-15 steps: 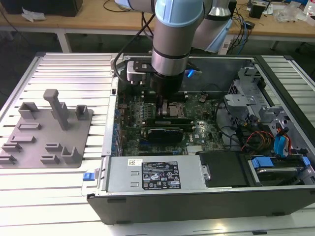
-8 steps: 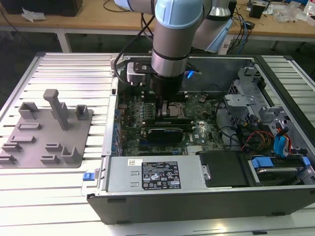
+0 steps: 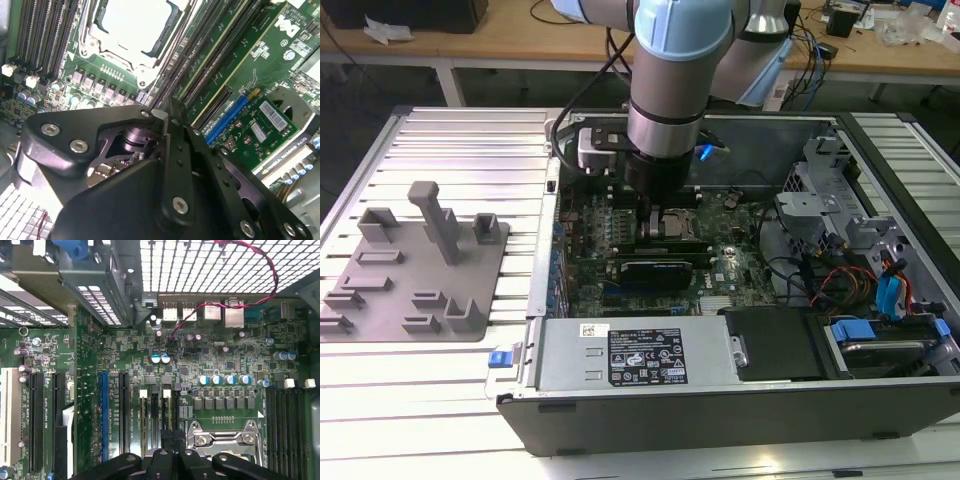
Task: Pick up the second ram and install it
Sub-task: 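Press down the second ram until it locks into place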
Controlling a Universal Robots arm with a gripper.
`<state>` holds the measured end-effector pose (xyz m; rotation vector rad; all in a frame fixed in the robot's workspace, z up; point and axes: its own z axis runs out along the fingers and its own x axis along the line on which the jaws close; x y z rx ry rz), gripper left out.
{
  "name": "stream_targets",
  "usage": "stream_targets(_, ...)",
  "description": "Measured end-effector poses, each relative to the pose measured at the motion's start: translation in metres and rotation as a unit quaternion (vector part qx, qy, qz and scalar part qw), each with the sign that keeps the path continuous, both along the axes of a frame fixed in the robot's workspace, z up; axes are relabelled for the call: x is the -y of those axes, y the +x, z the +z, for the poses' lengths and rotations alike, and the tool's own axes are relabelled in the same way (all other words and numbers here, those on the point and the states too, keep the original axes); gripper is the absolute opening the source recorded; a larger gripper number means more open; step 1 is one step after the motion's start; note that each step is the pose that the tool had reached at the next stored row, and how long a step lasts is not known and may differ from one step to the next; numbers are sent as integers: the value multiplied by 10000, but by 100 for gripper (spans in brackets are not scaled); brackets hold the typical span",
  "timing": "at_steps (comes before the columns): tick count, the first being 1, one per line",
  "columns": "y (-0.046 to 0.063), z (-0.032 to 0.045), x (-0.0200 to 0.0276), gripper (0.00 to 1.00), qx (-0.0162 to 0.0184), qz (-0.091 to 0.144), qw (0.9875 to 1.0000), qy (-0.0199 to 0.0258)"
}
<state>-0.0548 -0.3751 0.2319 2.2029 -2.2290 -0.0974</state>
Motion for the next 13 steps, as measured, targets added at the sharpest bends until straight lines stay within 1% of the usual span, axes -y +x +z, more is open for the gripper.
stream_targets(1, -2, 61, 3, 8, -6, 0, 10000, -9)
stream_targets(2, -2, 112, 3, 8, -6, 0, 10000, -9)
stream_targets(6, 13, 115, 3, 8, -6, 0, 10000, -12)
stream_targets(9, 133, 115, 3, 8, -6, 1, 10000, -11)
stream_targets(10, 182, 114, 3, 8, -6, 0, 10000, -10)
stream_targets(11, 254, 114, 3, 8, -6, 0, 10000, -11)
stream_targets(13, 346, 114, 3, 8, -6, 0, 10000, -11)
